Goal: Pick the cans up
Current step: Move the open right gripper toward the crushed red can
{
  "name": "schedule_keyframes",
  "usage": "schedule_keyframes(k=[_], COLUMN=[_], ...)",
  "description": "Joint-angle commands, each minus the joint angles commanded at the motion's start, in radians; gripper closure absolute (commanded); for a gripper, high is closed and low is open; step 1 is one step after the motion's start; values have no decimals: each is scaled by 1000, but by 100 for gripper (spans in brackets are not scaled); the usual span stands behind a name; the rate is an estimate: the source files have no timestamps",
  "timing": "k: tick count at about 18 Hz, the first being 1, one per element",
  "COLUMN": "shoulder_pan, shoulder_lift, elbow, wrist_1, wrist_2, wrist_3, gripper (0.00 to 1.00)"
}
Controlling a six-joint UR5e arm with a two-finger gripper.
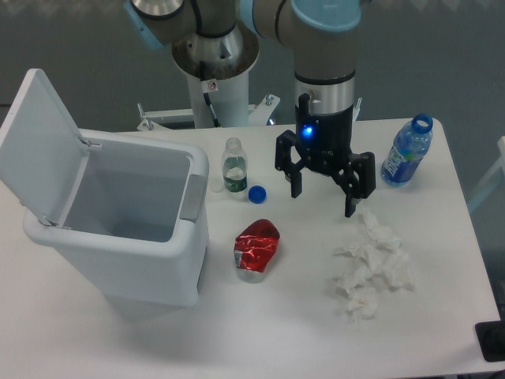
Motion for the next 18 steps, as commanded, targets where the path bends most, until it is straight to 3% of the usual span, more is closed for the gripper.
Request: schedule_keyframes(k=[9, 18], shoulder_pan=[-2, -15], shoulder_lift=[-11, -31], elbow=[-28, -80], wrist_1=[2, -12], wrist_2=[37, 100], wrist_3=[-23, -271], gripper=[0, 0])
